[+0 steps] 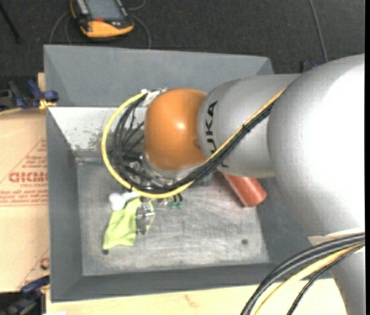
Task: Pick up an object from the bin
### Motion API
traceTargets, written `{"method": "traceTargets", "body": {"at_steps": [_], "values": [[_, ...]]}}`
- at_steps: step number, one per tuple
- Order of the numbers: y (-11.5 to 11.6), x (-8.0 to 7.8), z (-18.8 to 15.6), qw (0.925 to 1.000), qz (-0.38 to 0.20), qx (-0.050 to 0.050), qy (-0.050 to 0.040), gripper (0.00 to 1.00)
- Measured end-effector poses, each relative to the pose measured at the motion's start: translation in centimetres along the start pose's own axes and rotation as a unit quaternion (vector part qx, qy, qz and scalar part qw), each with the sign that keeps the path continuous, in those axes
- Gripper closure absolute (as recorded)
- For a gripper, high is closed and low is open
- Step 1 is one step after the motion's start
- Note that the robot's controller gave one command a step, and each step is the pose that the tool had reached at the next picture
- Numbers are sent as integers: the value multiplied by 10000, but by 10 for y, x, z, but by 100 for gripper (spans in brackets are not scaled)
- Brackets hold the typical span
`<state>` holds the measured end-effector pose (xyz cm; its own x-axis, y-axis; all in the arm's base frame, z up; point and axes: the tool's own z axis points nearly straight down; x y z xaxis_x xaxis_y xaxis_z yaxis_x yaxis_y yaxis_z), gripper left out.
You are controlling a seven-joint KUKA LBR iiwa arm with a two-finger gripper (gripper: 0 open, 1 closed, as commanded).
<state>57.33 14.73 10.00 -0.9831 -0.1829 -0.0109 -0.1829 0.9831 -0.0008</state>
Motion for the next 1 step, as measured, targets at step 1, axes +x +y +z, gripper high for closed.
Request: {"method": "traceTargets", "body": {"at_steps": [1], "values": [[8,13,28,9993,-362,-7,19,0]]}}
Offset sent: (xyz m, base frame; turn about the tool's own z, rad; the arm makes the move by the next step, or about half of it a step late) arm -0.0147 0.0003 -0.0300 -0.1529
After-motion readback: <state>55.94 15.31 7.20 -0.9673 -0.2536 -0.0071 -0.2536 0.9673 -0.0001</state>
